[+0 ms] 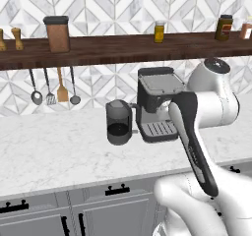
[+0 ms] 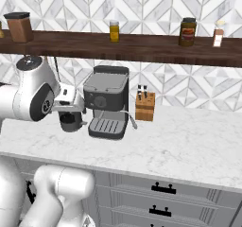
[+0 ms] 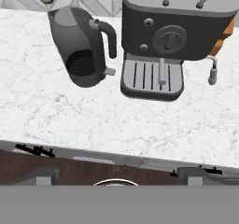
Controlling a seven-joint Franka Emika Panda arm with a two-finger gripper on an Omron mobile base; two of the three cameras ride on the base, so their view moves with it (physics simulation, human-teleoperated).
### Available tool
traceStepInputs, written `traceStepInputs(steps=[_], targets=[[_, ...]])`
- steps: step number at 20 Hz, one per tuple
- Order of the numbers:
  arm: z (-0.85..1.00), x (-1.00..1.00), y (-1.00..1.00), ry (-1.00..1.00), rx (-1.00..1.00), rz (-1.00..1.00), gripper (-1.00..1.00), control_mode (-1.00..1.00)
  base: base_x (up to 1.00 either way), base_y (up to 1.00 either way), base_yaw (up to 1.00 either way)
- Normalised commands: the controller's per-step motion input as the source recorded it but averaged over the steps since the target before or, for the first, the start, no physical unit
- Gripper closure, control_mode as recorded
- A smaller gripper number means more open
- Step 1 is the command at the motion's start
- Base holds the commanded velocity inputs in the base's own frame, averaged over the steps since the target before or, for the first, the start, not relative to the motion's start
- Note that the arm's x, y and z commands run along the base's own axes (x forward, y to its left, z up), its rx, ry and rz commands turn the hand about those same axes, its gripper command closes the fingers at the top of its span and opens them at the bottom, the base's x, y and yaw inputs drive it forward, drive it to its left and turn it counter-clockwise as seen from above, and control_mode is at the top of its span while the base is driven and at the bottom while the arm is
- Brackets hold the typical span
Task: Navigate to the sink.
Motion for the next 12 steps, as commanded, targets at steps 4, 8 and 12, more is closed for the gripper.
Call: traceStepInputs(steps=[4, 8, 12], targets=[[0.08, -0.63, 0.0, -0.22, 0.0, 0.0, -1.0, -1.0, 0.0, 0.0, 0.0], [0.0, -0.12, -0.02, -0.04, 0.0, 0.0, -1.0, 1.0, -0.13, -0.25, -0.09], [0.0, 0.0, 0.0, 0.0, 0.0, 0.0, -1.0, 1.0, -0.16, -0.1, -0.75]])
